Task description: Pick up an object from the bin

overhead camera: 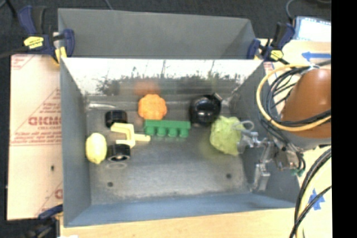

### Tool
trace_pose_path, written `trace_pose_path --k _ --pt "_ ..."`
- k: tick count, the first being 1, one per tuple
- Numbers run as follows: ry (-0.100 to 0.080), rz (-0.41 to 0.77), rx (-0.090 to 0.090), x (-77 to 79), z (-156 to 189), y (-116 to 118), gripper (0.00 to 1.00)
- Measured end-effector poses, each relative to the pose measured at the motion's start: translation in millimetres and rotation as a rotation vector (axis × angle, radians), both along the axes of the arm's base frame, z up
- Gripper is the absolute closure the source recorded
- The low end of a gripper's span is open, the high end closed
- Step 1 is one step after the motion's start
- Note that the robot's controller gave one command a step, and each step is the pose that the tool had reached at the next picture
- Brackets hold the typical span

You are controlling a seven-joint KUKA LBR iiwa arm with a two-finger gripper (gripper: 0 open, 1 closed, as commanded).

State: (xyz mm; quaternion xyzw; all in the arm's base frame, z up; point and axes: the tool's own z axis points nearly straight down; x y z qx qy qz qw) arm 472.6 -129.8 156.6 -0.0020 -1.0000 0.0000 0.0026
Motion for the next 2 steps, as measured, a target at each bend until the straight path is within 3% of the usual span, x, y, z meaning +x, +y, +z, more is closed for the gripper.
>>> trace_pose_path --k 1,2 --pt "-0.008 0.004 -0.002 1.7 4.3 0.5 0.00" --pt "-0.011 -0.071 -0.002 27.0 -37.8 14.2 0.00"
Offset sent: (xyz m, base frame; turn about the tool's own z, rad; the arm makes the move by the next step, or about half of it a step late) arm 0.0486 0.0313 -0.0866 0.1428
